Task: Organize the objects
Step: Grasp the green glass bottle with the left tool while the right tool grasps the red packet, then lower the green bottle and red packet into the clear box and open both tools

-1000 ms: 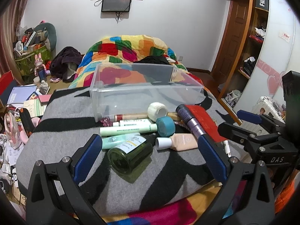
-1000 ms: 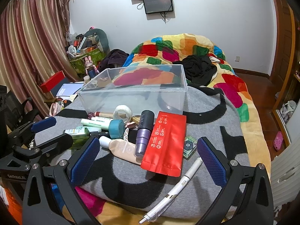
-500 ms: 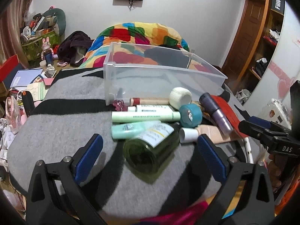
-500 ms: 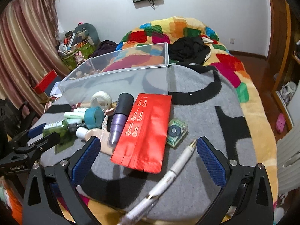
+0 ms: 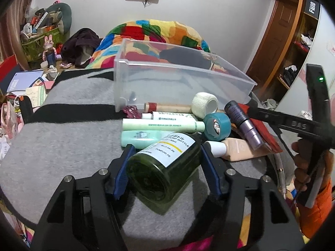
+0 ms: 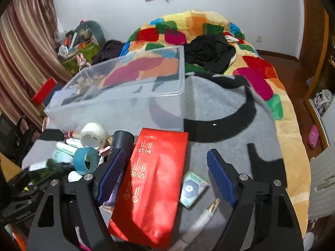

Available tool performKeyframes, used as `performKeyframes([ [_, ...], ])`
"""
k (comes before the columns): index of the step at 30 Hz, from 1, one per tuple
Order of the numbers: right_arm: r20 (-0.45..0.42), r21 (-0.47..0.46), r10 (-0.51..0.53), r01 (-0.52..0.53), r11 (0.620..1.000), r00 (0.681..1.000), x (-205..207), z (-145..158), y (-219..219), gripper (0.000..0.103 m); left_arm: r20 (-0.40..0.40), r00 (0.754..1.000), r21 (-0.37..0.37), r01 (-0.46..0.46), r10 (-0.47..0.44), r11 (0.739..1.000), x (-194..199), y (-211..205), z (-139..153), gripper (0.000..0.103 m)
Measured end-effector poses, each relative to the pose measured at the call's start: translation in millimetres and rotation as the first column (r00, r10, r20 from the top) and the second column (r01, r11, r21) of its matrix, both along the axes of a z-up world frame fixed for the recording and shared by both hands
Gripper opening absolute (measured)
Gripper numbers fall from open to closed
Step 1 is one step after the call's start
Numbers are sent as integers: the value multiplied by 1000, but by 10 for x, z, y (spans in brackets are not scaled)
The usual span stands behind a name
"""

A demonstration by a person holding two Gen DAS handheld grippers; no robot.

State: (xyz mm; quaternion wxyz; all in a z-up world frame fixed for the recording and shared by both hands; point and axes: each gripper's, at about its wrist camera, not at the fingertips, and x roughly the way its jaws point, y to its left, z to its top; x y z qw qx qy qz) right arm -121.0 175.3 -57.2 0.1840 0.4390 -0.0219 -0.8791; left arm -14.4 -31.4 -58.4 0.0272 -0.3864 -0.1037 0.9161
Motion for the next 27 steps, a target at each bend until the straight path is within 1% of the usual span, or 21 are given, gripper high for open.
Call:
performKeyframes([
  [5,24,20,-5,5,1000,1000,-98,-31,18,78,-35,999,6,-9,9,1000,73,-52,141,62],
  [6,31,24,-6,5,1000,999,-110,-47,27,76,-47,999,5,-9,9,1000,84,-65,181,62],
  [8,55,3,-5,5,1000,998,-155,-85,60,76,-61,998,4,-10,10,1000,78,-73,238,62],
  [10,56,-1,-2,2,1000,998,-155,-81,58,75,-71,997,0,-11,11,1000,50,-95,298,62],
  [12,47,23,19,-20,1000,999,-146,-67,4,70,-73,997,-7,-16,16,1000,0,-100,348,62],
  [14,37,46,50,-51,998,998,-118,-43,-59,68,-78,997,-9,-17,16,1000,-61,-112,410,62],
  [19,32,111,113,-116,987,993,-56,-54,-193,67,-107,994,-40,-15,10,999,-184,-104,557,62],
  [20,31,119,110,-113,986,993,-59,-68,-198,63,-110,994,-46,-15,10,999,-221,-103,582,62],
  [21,33,118,103,-106,987,994,-71,-81,-192,55,-113,994,-48,-13,8,999,-247,-104,598,62],
  [23,40,91,89,-92,992,995,-108,-96,-150,54,-113,994,-56,-14,7,998,-327,-100,617,62],
  [27,25,75,79,-81,994,997,-106,-66,-84,51,-99,995,-79,-13,5,997,-518,-94,631,62],
])
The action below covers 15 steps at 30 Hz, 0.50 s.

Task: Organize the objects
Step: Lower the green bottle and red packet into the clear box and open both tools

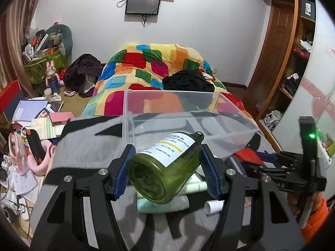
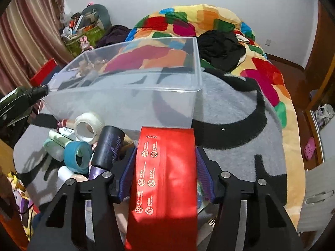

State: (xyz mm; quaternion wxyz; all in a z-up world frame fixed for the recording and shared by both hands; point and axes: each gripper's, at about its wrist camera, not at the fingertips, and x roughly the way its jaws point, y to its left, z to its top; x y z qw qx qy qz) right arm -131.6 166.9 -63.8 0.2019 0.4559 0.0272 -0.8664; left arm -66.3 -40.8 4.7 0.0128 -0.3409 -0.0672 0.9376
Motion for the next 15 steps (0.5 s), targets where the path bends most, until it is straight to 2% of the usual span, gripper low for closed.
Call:
performKeyframes([
  [3,-17,-11,7,-8,1000,1000,51,88,52,51,16,1000,2,8,-8,1000,-137,-12,1,62],
  [10,-100,-83,41,-49,995,994,198,529,181,51,63,997,-27,39,-37,999,-438,18,-15,62],
  [15,-153,-107,53,-70,992,987,90,769,91,51,115,991,-58,69,-62,996,-636,67,-83,62],
])
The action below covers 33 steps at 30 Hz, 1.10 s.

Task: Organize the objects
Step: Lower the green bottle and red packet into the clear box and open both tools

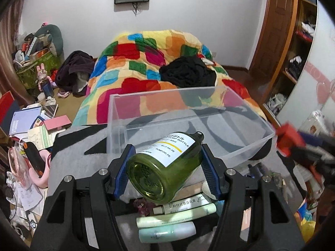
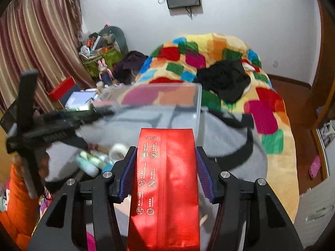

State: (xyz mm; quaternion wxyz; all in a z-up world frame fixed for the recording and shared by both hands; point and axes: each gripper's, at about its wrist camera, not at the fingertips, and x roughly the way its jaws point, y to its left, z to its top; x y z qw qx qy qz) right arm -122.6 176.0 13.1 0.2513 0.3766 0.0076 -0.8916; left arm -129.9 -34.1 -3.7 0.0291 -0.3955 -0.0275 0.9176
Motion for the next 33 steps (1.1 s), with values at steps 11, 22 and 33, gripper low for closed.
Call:
performKeyframes([
  [11,87,66,63,-69,995,994,-843,-91,-633,51,94,993,2,67,-67,998,-282,73,-117,62],
  [22,168,123,96,-117,986,981,-1046,-374,-891,51,70,995,27,67,-68,997,-171,-35,-7,65],
  [33,39,102,82,-86,991,996,-635,25,-665,69,-44,998,6,48,-47,999,239,-103,348,94],
])
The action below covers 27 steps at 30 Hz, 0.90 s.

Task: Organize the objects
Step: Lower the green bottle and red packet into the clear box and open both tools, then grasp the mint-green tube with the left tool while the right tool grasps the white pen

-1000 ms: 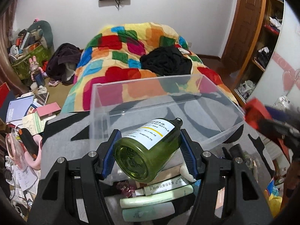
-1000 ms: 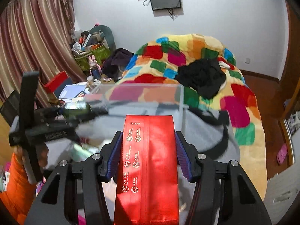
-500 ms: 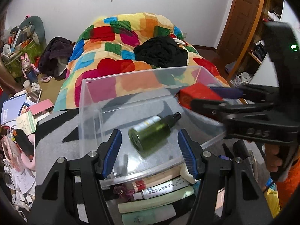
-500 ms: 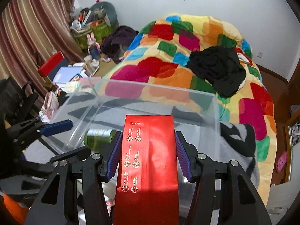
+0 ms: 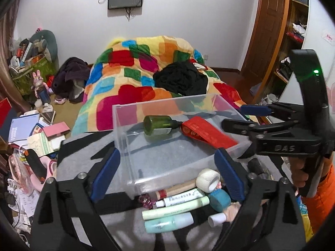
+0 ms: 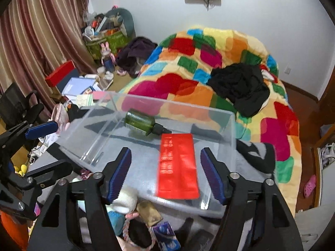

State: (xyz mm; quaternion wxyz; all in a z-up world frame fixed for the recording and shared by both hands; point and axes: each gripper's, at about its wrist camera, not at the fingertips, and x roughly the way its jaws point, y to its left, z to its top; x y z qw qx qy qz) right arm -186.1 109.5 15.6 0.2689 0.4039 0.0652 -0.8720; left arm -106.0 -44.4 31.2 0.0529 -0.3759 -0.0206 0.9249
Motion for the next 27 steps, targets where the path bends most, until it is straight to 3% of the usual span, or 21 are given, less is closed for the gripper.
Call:
performKeyframes([
  [5,-48,-17,-24,24,1000,999,279,94,187,73,4,1000,-12,-1,1,1000,232,-17,-50,96],
  [11,-67,-14,-97,96,995,993,605,7,484,79,64,998,-27,-2,4,1000,472,-23,-337,96],
  [20,29,24,-207,207,978,978,1025,-469,899,79,190,981,-16,-24,27,1000,591,-46,-858,96],
  [27,91,44,-273,270,962,958,1324,-788,1035,79,219,975,-18,-39,42,999,509,57,-1013,96],
])
